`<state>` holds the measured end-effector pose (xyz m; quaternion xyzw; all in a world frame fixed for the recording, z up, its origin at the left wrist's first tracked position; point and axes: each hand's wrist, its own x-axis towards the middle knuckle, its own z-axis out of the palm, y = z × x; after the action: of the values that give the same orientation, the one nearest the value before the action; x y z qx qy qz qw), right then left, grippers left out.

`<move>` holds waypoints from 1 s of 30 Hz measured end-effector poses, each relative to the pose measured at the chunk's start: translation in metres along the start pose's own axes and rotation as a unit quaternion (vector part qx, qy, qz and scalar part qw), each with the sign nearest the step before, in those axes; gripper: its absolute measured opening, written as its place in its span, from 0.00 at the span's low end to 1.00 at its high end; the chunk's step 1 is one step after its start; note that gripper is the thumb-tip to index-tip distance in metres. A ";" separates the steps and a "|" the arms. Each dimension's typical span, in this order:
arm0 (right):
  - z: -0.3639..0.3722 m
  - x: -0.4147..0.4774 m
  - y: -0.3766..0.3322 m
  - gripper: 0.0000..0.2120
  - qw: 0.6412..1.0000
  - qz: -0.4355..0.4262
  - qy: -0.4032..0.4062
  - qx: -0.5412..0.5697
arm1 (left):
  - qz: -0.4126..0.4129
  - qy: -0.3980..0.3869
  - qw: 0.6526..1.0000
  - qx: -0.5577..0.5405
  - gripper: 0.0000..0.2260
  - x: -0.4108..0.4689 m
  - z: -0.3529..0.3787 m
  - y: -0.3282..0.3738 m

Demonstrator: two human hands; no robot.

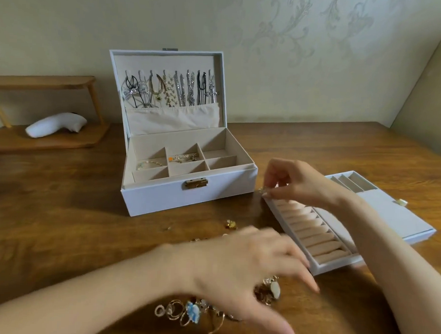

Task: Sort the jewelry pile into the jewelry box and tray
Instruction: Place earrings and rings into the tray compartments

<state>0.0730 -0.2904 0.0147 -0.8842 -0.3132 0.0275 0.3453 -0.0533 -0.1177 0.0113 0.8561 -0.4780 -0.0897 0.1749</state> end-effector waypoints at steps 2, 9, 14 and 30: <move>0.004 0.002 0.002 0.08 1.000 -0.007 -0.004 0.008 | 0.012 -0.006 0.993 0.118 0.22 -0.002 0.031 0.007; 0.013 0.006 0.011 0.08 1.000 -0.016 0.015 -0.002 | -0.024 0.080 0.929 0.359 0.22 -0.003 0.060 -0.004; 0.017 0.008 0.010 0.08 1.000 -0.013 0.022 -0.012 | -0.084 0.096 0.912 0.390 0.21 -0.001 0.050 -0.016; 0.048 -0.015 -0.003 0.09 0.988 -0.016 0.126 -0.087 | -0.167 0.199 0.904 0.340 0.14 -0.035 0.021 -0.075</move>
<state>0.0465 -0.2686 -0.0224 -0.9021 -0.2826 -0.1170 0.3045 -0.0199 -0.0561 -0.0371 0.9309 -0.2846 0.2227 -0.0526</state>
